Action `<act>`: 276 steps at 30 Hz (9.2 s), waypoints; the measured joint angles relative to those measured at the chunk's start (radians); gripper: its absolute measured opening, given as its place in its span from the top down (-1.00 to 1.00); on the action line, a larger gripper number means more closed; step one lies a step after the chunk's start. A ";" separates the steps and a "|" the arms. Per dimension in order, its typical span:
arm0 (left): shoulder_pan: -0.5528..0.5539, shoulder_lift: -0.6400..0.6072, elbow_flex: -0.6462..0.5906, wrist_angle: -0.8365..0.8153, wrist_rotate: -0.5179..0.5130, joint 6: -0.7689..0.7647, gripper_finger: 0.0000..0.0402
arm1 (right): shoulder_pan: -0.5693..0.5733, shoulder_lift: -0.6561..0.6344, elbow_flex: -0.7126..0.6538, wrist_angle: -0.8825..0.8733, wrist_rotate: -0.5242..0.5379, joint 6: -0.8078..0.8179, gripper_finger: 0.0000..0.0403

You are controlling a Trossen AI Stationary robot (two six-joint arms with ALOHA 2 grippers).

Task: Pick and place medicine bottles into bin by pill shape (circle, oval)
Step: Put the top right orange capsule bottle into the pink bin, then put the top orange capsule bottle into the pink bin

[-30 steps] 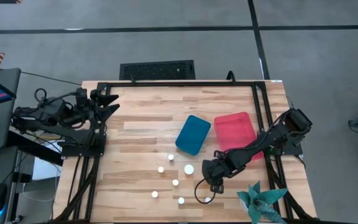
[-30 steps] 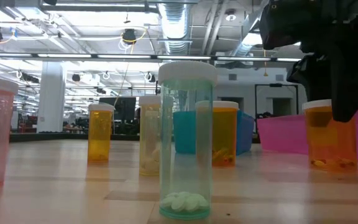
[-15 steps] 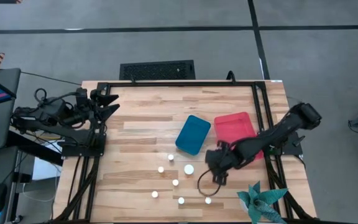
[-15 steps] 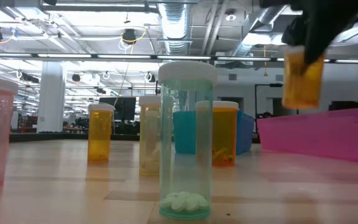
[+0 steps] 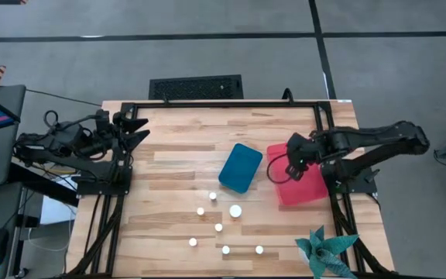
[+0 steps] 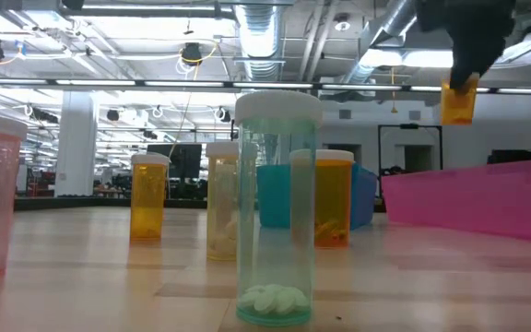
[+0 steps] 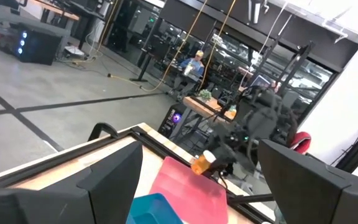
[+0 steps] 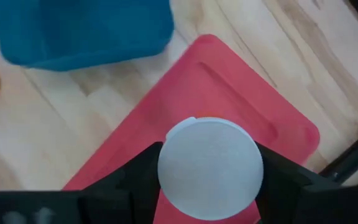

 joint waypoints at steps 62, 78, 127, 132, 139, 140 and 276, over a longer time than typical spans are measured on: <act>0.000 0.000 0.000 -0.002 -0.049 0.001 -0.55 | -0.348 -0.078 -0.421 0.408 -0.038 -0.123 -0.45; 0.000 0.000 0.000 -0.002 -0.043 0.001 -0.55 | -0.143 0.002 -0.148 0.802 -0.170 -0.239 -0.45; 0.000 -0.002 0.000 -0.092 0.063 0.004 -0.55 | 0.249 0.804 0.277 0.694 -0.271 -0.486 -0.82; 0.000 -0.002 0.000 -0.092 0.063 -0.001 -0.55 | 0.251 0.804 0.279 0.696 -0.242 -0.486 -0.82; 0.000 -0.002 0.000 -0.092 0.062 -0.003 -0.55 | 0.236 0.804 0.279 0.700 -0.234 -0.487 -0.82; 0.000 -0.002 0.000 -0.092 0.062 -0.003 -0.55 | 0.235 0.804 0.279 0.701 -0.233 -0.487 -0.82; 0.000 -0.002 0.000 -0.101 -0.023 -0.051 -0.55 | -0.178 0.161 -0.427 0.680 0.039 -0.139 -0.40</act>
